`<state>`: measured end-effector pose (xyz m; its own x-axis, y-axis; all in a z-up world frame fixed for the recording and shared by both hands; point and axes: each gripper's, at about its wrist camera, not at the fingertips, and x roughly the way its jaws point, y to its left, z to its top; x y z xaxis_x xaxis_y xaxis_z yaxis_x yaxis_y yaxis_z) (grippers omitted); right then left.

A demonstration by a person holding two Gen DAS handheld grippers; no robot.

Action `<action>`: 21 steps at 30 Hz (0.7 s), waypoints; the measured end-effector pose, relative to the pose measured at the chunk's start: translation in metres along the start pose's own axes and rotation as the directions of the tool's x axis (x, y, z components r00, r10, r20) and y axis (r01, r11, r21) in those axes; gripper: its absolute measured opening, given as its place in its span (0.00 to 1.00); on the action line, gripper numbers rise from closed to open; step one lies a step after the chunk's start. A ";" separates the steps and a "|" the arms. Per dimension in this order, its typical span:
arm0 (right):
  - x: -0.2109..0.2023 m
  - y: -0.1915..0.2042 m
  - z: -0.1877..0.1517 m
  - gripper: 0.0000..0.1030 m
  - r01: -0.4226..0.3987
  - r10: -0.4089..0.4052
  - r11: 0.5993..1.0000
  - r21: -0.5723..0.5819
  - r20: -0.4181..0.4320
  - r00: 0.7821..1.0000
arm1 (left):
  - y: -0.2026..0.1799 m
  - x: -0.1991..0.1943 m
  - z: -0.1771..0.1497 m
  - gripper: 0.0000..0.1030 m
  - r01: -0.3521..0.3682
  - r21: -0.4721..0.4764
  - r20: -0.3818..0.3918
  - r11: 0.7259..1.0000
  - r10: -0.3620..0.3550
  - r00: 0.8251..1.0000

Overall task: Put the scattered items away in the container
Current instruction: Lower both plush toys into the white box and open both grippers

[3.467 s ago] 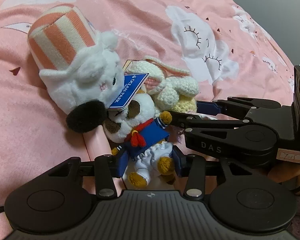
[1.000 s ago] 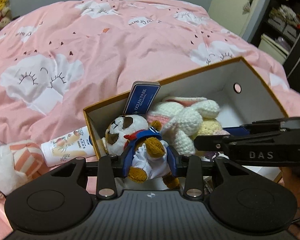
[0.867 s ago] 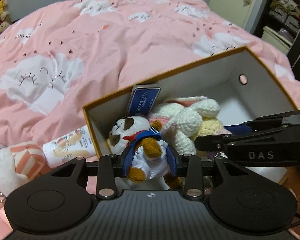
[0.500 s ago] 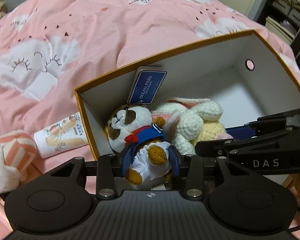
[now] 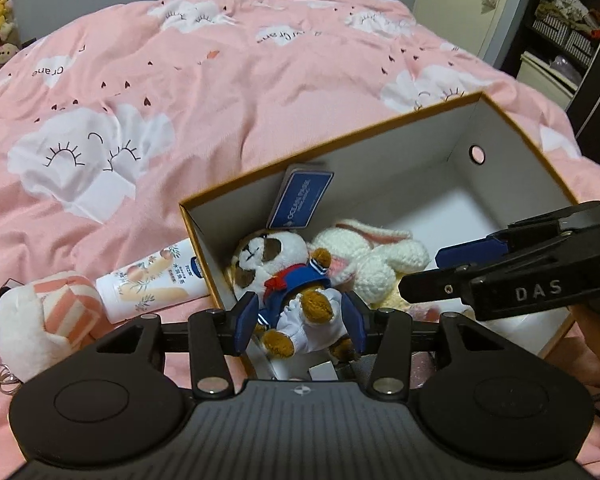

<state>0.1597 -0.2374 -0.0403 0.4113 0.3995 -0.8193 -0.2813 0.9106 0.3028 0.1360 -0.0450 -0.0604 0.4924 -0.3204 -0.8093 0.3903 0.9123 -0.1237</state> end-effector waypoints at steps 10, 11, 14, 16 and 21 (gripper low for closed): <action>0.024 -0.010 0.006 0.36 -0.040 0.045 0.994 0.102 -0.047 0.998 | -0.005 0.027 0.002 0.34 -0.014 -0.011 -0.063 1.000 0.013 0.998; 0.025 -0.010 0.006 0.33 -0.047 0.053 0.993 0.108 -0.048 0.997 | -0.005 0.029 0.002 0.34 -0.016 -0.013 -0.069 1.000 0.015 0.997; 0.027 -0.010 0.009 0.30 -0.071 0.079 0.988 0.141 -0.052 0.996 | -0.005 0.030 0.001 0.33 -0.019 -0.012 -0.085 1.000 0.018 0.996; 0.027 -0.012 0.010 0.29 -0.090 0.099 0.982 0.164 -0.045 0.994 | -0.006 0.030 0.001 0.33 -0.020 -0.006 -0.086 1.000 0.020 0.996; 0.034 -0.012 0.011 0.29 -0.099 0.110 0.978 0.181 -0.053 0.992 | -0.007 0.038 0.000 0.32 -0.016 -0.013 -0.113 1.000 0.015 0.993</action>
<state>0.1866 -0.2331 -0.0665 0.3307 0.4913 -0.8057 -0.1588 0.8706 0.4657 0.1517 -0.0634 -0.0901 0.4072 -0.2759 -0.8706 0.3722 0.9206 -0.1177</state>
